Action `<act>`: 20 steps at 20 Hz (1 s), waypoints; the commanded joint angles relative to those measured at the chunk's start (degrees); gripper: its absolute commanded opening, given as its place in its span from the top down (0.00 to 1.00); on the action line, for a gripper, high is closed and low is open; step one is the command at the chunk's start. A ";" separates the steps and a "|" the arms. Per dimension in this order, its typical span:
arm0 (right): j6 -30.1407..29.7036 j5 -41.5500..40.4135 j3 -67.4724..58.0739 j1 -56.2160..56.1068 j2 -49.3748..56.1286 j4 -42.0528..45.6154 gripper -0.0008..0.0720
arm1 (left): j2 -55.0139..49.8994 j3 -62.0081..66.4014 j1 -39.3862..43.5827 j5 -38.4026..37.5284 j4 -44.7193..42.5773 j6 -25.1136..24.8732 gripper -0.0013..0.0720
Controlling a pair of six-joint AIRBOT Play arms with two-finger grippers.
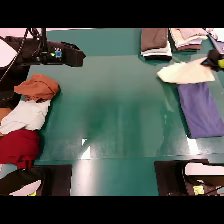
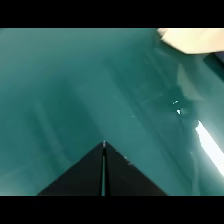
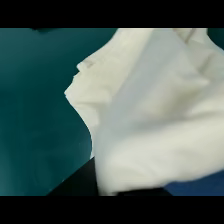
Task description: Fold the shirts.
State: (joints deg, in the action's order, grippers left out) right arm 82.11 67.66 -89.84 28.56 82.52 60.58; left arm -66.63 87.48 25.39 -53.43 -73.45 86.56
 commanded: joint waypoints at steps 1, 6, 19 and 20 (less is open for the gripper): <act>0.37 -1.92 -0.07 4.96 -3.21 0.44 0.96 | -0.02 0.00 0.11 0.92 -0.02 0.00 0.96; 1.70 -4.63 -0.07 4.76 -10.47 0.50 0.96 | -0.02 0.00 0.11 0.74 -0.02 0.00 0.96; 5.49 8.20 23.10 5.25 -27.10 17.25 0.96 | -0.02 0.00 0.11 -1.03 -0.04 -0.11 0.96; 6.64 9.25 26.51 5.25 -28.72 20.31 0.96 | -0.02 0.00 0.11 -1.20 -0.04 -0.13 0.96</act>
State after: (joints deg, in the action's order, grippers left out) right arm 86.46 73.87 -71.94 33.76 58.08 72.90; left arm -66.63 87.50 25.47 -54.11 -73.47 86.50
